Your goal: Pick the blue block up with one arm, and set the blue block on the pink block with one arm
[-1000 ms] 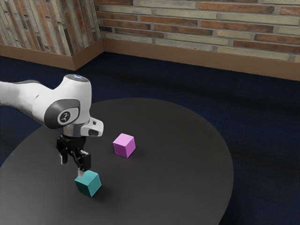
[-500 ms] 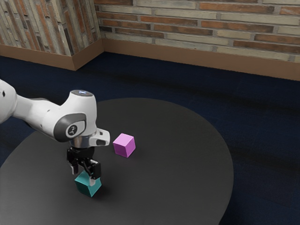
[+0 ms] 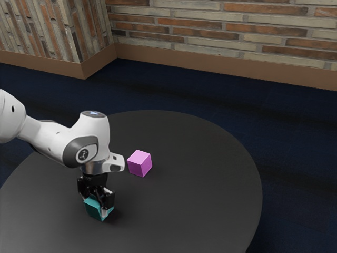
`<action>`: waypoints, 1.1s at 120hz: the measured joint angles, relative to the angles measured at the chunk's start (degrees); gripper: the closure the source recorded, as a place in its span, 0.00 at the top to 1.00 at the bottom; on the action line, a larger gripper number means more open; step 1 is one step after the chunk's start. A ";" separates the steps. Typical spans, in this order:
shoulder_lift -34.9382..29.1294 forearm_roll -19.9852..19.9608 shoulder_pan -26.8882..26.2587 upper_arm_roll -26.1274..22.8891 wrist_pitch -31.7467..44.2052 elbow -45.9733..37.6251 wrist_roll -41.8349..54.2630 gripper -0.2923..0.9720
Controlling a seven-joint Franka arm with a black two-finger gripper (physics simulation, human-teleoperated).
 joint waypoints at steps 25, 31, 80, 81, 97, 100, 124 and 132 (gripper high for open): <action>-0.14 0.45 -0.01 -0.12 0.67 1.09 -0.97 0.57; -0.21 0.43 -0.03 -0.20 0.72 2.12 -0.98 0.55; 5.55 0.00 -0.57 -0.27 -2.56 24.18 0.94 0.53; 5.89 -0.01 -0.57 -0.25 -2.65 24.58 1.00 0.53; 11.48 0.09 -0.61 -0.16 -3.93 30.64 2.02 0.55; 12.26 0.14 -0.63 -0.14 -4.17 31.51 2.21 0.56; 17.70 0.44 -1.61 -0.08 -5.58 36.48 3.65 0.54; 18.70 0.46 -1.63 0.04 -5.89 37.35 4.22 0.57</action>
